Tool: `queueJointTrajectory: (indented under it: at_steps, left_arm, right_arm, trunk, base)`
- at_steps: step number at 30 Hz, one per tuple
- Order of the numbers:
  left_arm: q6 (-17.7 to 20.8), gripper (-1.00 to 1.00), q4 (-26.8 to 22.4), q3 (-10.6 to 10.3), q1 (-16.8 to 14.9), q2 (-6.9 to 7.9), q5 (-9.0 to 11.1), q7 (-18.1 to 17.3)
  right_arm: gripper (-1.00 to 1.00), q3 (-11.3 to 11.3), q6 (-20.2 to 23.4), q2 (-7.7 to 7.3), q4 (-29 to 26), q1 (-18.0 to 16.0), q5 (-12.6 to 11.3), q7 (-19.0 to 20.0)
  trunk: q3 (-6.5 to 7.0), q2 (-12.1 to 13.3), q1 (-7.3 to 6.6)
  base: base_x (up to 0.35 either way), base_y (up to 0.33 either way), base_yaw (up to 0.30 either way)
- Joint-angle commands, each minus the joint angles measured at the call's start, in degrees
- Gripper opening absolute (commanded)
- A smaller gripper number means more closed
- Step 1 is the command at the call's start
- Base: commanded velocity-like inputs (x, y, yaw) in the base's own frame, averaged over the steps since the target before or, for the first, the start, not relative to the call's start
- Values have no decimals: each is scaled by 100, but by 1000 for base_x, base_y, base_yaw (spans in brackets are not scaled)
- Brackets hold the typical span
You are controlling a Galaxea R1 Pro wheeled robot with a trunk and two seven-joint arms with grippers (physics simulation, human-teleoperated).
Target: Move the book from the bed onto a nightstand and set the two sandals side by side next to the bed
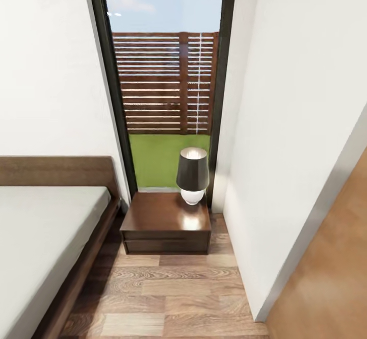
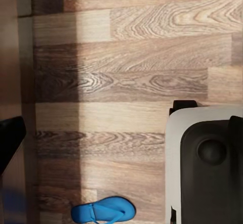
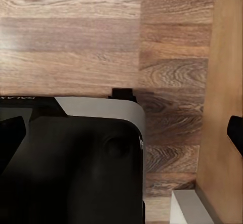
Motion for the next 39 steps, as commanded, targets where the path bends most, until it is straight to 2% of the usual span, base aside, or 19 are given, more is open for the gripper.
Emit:
queueJointTrajectory:
  at_steps: [1,17,27,39]
  left_arm:
    - [-16,100,4,-48,-3,-1,12,23]
    - [-16,100,4,-50,-3,-3,12,23]
    - [-16,100,4,-50,-3,-5,17,23]
    - [-16,100,4,-54,-3,-6,16,23]
  right_arm:
    - [100,49,-37,2,20,-9,-56,-3]
    - [100,55,-37,10,20,-5,-49,-3]
    - [100,55,-37,11,20,-5,-48,-3]
    - [100,55,-37,11,20,-5,-47,-3]
  trunk:
    - [-7,-4,4]
    - [-7,-4,4]
    - [-7,-4,4]
    - [-7,-4,4]
  base:
    - [310,0,0]
    - [293,0,51]
    - [237,-9,222]
    - [171,-109,271]
